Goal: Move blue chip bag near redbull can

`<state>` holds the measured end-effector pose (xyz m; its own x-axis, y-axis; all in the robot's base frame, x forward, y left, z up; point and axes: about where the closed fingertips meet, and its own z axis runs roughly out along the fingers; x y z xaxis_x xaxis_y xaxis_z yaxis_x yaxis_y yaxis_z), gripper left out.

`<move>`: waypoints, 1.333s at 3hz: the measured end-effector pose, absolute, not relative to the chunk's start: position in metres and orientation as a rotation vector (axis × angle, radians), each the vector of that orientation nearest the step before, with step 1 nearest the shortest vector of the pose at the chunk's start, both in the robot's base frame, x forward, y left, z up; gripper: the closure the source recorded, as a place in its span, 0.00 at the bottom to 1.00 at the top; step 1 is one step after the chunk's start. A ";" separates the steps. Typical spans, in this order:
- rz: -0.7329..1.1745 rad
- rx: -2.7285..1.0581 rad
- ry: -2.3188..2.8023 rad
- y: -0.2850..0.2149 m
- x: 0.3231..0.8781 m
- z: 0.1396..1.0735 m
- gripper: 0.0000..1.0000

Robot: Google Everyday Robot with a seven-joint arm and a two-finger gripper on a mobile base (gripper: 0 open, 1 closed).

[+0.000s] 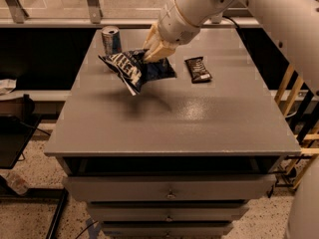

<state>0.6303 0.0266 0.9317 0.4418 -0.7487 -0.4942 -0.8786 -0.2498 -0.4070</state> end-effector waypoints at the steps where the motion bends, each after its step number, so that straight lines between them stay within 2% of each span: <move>1: 0.262 -2.056 1.360 0.027 0.630 0.932 1.00; 4: 0.252 -2.153 1.279 0.052 0.662 0.913 1.00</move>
Offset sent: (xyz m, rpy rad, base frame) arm 0.0171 0.0086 -0.0001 -0.0163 -0.0326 0.0365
